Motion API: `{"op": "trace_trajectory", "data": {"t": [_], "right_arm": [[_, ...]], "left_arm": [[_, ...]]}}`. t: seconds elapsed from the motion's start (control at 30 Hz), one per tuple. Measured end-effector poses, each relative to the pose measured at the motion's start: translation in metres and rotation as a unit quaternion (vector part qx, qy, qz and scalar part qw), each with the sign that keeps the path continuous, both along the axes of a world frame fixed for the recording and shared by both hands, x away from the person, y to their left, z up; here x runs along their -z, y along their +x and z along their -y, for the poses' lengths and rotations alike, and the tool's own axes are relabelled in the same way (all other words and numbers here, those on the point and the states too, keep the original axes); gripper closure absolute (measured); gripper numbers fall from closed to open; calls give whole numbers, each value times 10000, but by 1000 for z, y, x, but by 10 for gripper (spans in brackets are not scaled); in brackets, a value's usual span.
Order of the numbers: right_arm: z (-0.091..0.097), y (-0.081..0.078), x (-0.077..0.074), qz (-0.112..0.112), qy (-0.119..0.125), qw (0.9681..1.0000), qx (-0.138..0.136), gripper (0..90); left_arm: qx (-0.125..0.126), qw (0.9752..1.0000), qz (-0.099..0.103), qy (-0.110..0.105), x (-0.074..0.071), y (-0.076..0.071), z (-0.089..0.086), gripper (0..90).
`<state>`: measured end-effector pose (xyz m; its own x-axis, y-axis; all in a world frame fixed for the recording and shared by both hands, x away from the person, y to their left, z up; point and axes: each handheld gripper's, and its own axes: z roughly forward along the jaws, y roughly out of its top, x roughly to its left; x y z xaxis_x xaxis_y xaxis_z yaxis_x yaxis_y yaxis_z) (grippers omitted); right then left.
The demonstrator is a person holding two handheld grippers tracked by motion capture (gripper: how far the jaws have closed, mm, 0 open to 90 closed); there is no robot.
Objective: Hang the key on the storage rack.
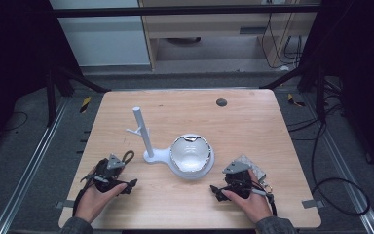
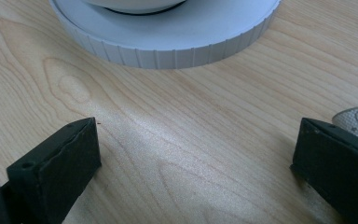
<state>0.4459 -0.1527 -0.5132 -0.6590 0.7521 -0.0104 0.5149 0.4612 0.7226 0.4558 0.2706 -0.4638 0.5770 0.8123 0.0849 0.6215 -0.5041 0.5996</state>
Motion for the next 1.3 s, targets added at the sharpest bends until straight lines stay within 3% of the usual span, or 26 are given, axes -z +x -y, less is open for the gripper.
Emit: {"op": "trace_trajectory", "data": {"t": [0.1, 0.23, 0.37, 0.53, 0.7, 1.03, 1.13, 1.3], "right_arm": [[0, -1, 0, -3, -5, 10000, 42, 7], [0, -1, 0, 2, -8, 10000, 61, 7], [-1, -1, 0, -5, 8, 10000, 82, 7], [-1, -2, 0, -6, -8, 9999, 106, 7], [-1, -3, 0, -10, 4, 9999, 114, 7], [-1, -4, 0, -8, -1, 9999, 126, 7], [-1, -4, 0, -7, -2, 9999, 124, 7], [-1, -4, 0, 0, 3, 9999, 121, 7]], "left_arm": [[-94, 9997, -198, 127, -8, 9, -6, 95], [-225, 9992, -289, 156, -16, 20, -13, 102], [-358, 9982, -482, 88, -15, 27, -18, 139], [-336, 9973, -639, 134, -15, 35, -16, 239], [-316, 9951, -900, 263, -9, 45, -14, 319], [-463, 9910, -1233, 230, -5, 53, -19, 453], [-431, 9884, -1423, 295, -2, 56, -19, 489], [-471, 9882, -1413, 360, 0, 59, -16, 523]]}}
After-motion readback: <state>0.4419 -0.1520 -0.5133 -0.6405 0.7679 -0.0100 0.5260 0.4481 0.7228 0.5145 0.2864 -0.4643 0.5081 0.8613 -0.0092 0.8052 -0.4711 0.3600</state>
